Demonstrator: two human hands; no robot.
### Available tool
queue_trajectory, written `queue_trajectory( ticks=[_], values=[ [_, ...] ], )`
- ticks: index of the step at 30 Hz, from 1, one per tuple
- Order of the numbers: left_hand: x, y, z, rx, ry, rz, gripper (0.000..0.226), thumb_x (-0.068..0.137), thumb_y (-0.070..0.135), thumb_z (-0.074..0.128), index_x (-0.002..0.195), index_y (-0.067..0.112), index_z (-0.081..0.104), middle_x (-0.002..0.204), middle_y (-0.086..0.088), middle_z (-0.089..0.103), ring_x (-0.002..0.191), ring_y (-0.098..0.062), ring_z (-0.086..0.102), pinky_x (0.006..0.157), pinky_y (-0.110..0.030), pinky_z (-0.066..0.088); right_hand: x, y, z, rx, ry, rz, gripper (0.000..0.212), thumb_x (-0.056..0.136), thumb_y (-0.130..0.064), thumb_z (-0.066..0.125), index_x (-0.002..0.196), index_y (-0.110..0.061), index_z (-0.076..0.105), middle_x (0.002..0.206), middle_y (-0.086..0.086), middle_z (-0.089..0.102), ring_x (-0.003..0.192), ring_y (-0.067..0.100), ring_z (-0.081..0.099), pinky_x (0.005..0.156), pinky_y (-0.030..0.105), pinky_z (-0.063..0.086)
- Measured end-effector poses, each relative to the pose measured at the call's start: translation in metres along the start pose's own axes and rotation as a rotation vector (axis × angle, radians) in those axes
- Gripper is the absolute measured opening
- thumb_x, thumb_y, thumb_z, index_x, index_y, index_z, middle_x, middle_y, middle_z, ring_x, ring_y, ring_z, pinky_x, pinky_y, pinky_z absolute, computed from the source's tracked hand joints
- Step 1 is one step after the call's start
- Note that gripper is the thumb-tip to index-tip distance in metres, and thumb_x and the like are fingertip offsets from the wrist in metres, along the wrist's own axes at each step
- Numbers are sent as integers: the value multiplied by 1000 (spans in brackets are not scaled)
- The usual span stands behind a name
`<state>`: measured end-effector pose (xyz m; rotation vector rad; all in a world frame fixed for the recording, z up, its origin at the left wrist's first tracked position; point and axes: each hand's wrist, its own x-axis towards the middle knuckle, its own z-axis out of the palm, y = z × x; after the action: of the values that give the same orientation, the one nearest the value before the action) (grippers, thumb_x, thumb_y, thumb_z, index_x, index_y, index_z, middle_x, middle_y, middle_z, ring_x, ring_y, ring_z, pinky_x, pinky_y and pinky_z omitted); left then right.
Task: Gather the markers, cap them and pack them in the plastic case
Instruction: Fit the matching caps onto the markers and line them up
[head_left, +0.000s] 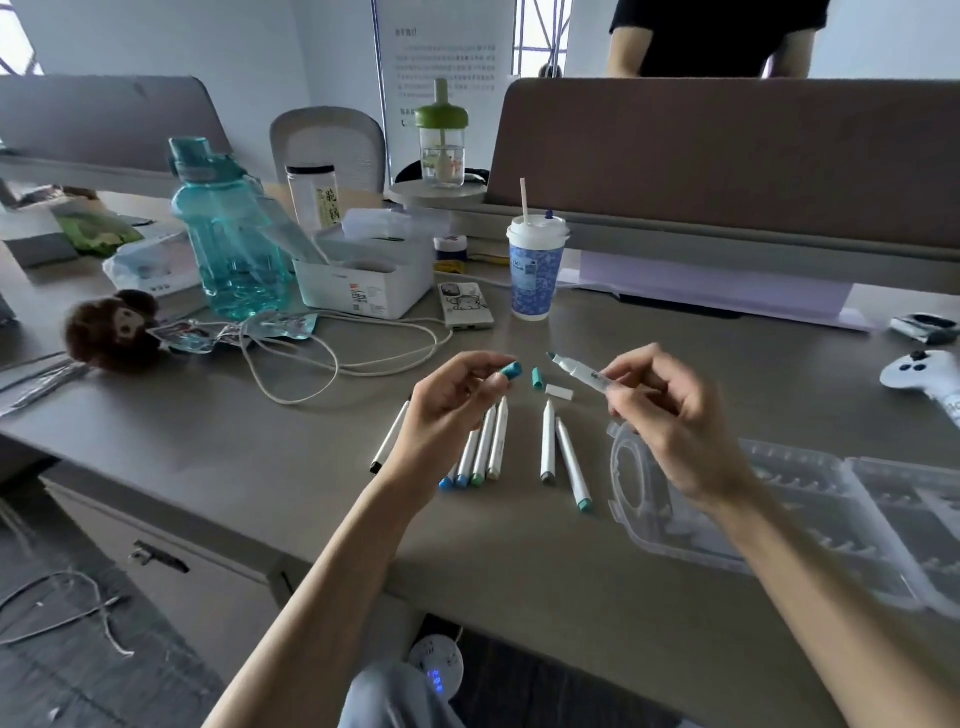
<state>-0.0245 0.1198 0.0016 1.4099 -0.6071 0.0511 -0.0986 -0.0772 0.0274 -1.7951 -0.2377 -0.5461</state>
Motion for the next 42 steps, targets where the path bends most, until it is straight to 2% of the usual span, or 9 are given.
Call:
queue_trajectory(
  ticks=[2,5,12,15,21,25,29,37,42],
  values=[
    [-1,1,2,6,-3,8,16,91,13,59,98,25,66,78,17,64,68,1,47,60,-15,36,-2,2,-1,-63,-24,-44,7,88,-5,65,85,-11,64,56,-13,49,49,7,37,46,16,30],
    [-1,1,1,-1,0,7,16,91,13,59,98,26,66,79,17,65,69,1,47,61,-16,37,-2,4,-2,-148,-58,-96,6,83,-13,67,87,-16,68,60,-6,54,53,9,43,48,18,35],
    [-1,-4,-1,84,-69,-28,21,95,19,54,110,30,66,87,15,66,68,1,45,61,-18,36,-1,6,-3,-145,-49,-110,10,82,-17,68,87,-25,70,67,6,60,57,25,51,50,26,41],
    [0,-7,-1,111,-39,-51,20,94,20,48,105,24,64,86,14,67,70,-6,43,59,-21,36,0,6,-3,-133,-40,-104,10,82,-17,68,86,-26,70,68,8,60,60,28,51,52,28,42],
    [-1,-6,-1,58,-36,-70,17,103,10,40,109,-3,50,106,3,72,82,-9,56,62,-25,43,0,5,-4,-103,-66,-63,13,85,-10,69,88,-22,71,68,2,61,59,13,51,53,21,41],
    [1,-3,-3,-177,-82,-118,10,103,14,39,109,7,42,122,-3,67,94,-18,58,67,-25,44,-1,2,-3,-92,-63,-47,14,86,-3,71,88,-17,74,66,0,63,57,9,52,52,18,39],
    [2,-2,-5,-269,-120,-143,4,101,14,40,102,11,43,127,-3,64,94,-16,58,68,-23,43,-2,0,-1,-92,-71,-31,14,85,-2,72,89,-15,75,69,-4,68,60,6,57,55,17,43],
    [-1,-2,-3,-253,-175,-139,5,101,13,43,98,17,44,129,-9,62,91,-16,56,71,-30,37,-3,0,2,-100,-88,-16,14,85,-3,72,92,-14,76,70,-6,69,59,4,57,54,15,41],
    [-3,-1,-1,-147,-199,-94,6,96,18,48,98,14,44,128,-8,63,91,-16,54,68,-25,41,-3,-1,2,-110,-73,4,13,86,-7,73,91,-19,77,71,-5,71,60,7,58,54,18,42]
  ],
)
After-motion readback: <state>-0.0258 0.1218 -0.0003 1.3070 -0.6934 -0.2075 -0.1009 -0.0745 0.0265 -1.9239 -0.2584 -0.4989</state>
